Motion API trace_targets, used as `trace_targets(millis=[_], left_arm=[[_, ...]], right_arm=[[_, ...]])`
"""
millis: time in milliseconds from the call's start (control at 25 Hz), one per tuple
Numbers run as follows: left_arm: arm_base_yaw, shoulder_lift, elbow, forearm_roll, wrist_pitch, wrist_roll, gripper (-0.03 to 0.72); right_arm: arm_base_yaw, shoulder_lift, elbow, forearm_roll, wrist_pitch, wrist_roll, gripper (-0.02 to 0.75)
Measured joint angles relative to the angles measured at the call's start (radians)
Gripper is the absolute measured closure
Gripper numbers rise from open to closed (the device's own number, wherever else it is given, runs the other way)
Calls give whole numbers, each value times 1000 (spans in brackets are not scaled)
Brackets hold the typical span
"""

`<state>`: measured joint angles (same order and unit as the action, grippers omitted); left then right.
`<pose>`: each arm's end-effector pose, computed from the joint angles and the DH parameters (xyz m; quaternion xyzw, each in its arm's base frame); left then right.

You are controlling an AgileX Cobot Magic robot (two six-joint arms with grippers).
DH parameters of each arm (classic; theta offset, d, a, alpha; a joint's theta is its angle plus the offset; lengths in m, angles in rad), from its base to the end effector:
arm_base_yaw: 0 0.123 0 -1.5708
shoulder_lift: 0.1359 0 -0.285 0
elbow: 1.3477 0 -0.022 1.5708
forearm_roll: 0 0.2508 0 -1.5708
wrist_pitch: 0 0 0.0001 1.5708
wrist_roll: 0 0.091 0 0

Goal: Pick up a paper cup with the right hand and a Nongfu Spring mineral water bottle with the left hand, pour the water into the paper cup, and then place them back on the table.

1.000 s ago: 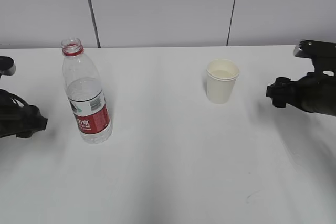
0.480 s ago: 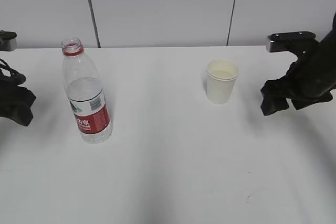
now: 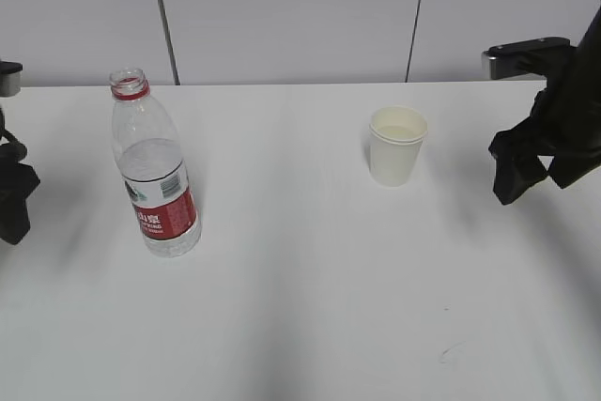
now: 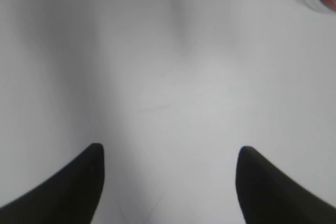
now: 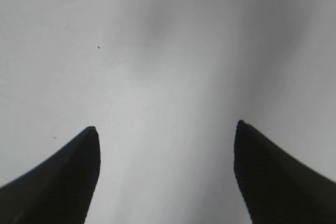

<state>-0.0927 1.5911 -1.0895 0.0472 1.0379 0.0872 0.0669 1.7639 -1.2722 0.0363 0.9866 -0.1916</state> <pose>0.2925 -0.0235 0.2334 0.1004 0.9930 0.0208 0.0593 0.3465 0.0260 0.2247 -0.1198 0.9886 0.0104 0.0905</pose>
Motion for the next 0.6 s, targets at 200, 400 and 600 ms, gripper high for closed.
trace_targets(millis=[200, 400, 600], left_arm=[[0, -29, -2, 43, 81, 0, 216], [0, -96, -3, 59, 110, 0, 222], [0, -179, -3, 59, 127, 0, 228]], right_arm=[[0, 0, -72, -9, 122, 0, 147], [0, -2, -129, -18, 214, -2, 147], [0, -40, -132, -19, 228, -2, 147]])
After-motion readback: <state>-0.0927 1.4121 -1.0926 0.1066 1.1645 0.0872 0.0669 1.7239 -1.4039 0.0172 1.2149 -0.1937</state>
